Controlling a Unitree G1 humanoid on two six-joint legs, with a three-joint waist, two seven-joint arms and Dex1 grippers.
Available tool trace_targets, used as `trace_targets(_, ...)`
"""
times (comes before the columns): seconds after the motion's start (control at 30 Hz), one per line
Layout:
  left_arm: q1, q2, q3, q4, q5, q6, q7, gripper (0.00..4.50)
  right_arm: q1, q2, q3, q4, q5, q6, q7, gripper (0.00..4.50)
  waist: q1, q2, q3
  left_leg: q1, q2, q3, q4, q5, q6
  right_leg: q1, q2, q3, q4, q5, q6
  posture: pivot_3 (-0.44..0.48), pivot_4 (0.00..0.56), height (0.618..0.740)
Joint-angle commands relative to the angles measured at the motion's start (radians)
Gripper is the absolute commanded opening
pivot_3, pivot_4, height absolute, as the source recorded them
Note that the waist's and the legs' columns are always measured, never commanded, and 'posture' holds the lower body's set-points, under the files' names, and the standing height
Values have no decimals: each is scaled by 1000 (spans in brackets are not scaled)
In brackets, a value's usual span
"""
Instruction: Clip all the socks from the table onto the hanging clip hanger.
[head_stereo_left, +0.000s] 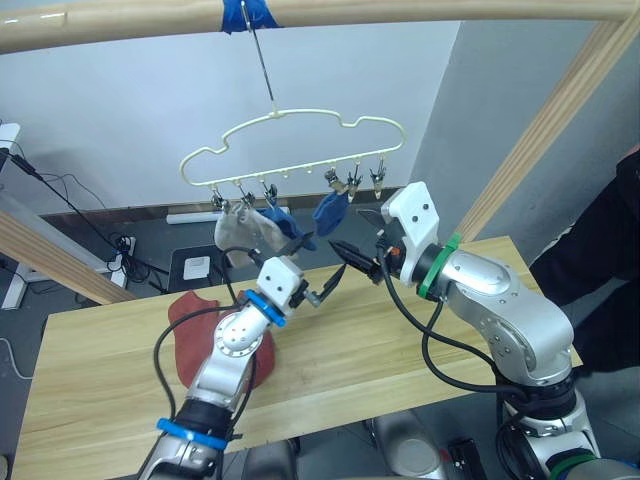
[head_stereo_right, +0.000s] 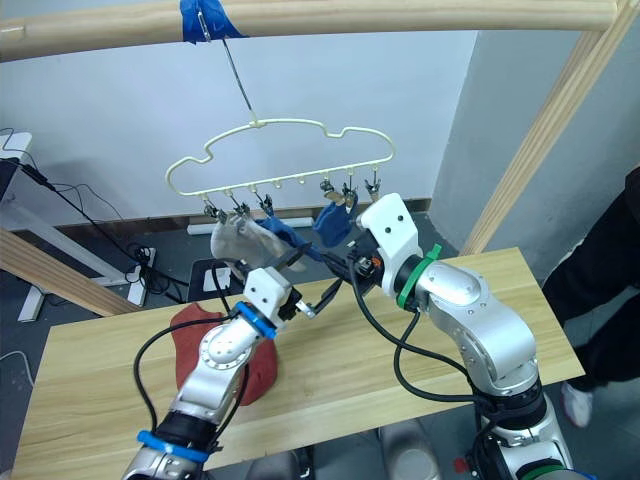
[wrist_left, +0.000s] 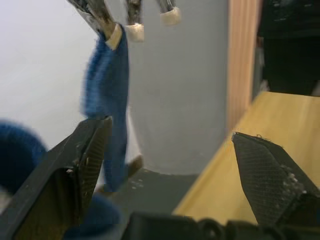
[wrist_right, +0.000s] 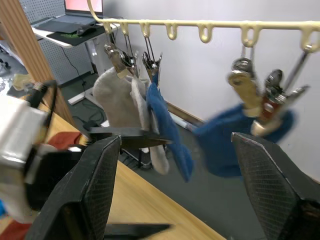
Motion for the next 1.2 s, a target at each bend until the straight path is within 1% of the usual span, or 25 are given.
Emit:
trace_targets(0.03, 43, 48, 54, -136, -95, 87, -56, 4180, 14, -29, -9, -49, -27, -77, 4, 3681, -2, 0, 0, 0, 0, 0, 0, 0, 0, 0, 0, 0, 0, -1, 1, -278, 219, 740)
trace_targets(0.13, 118, 151, 149, -264, -219, 226, -124, 4180, 50, -72, -23, -43, -76, -154, -9, 3681, -2, 0, 0, 0, 0, 0, 0, 0, 0, 0, 0, 0, 0, -2, 4, -266, 220, 740)
trace_targets(0.2, 181, 213, 192, -337, -277, 273, -174, 4180, 79, -96, -36, -39, -88, -193, 0, 3681, -2, 0, 0, 1, 1, 1, 0, 0, 0, 0, 1, 1, 0, -3, 4, -258, 222, 740)
trace_targets(0.27, 228, 250, 219, -385, -316, 305, -205, 4180, 101, -111, -45, -30, -97, -234, 11, 3681, 0, 0, 0, 1, 1, 1, -1, 0, 0, 0, 1, 1, -1, -3, 3, -243, 223, 740)
trace_targets(0.37, 296, 281, 273, -445, -369, 350, -230, 4180, 126, -132, -53, -24, -99, -277, 28, 3681, 5, 0, 0, 0, 1, 1, -1, 0, 0, 0, 0, 1, -3, -3, 3, -237, 222, 740)
trace_targets(0.47, 345, 310, 317, -509, -431, 411, -255, 4180, 119, -131, -67, -6, -75, -265, 43, 3681, 9, 0, 0, 0, 1, 2, -1, 0, 0, 0, 0, 1, -3, -3, 3, -222, 222, 740)
trace_targets(0.57, 359, 336, 331, -563, -474, 466, -275, 4180, 106, -114, -60, 16, -82, -275, 32, 3681, 20, 0, 0, 1, 1, 2, -1, 0, 0, 0, 1, 1, -2, -3, 3, -217, 222, 740)
trace_targets(0.67, 351, 358, 339, -581, -479, 495, -292, 4180, 102, -94, -53, 29, -81, -280, 30, 3681, 23, 0, 0, 1, 1, 2, 0, 0, 1, 0, 1, 2, -2, -3, 3, -207, 225, 740)
trace_targets(0.77, 318, 363, 336, -585, -473, 513, -287, 4225, 94, -77, -46, 42, -87, -276, 21, 3130, 26, 0, 0, 1, 1, 3, 0, 1, 1, 0, 1, 2, -3, -3, 3, -201, 228, 740)
trace_targets(0.87, 298, 359, 334, -584, -472, 525, -290, 4225, 83, -66, -37, 54, -97, -276, 14, 2070, 27, 0, 0, 1, 1, 3, 0, 0, 1, 0, 1, 2, -3, -3, 2, -200, 229, 740)
trace_targets(1.0, 280, 346, 314, -565, -459, 506, -309, 4225, 57, -38, -27, 91, -132, -287, -22, 2070, 26, 0, 0, 1, 2, 3, -1, 0, 1, -1, 1, 2, -3, -2, 1, -204, 226, 740)
trace_targets(1.13, 263, 343, 308, -551, -480, 514, -344, 4225, 43, -2, -19, 119, -160, -280, -57, 2070, 27, 0, 0, 0, 1, 3, -1, 0, 1, -1, 1, 2, -3, -1, 0, -214, 222, 740)
trace_targets(1.2, 237, 347, 307, -532, -490, 521, -367, 4225, 20, 36, -14, 149, -179, -283, -89, 2070, 25, 0, 0, 1, 1, 3, -1, 0, 1, -1, 1, 2, -3, -1, 0, -217, 223, 740)
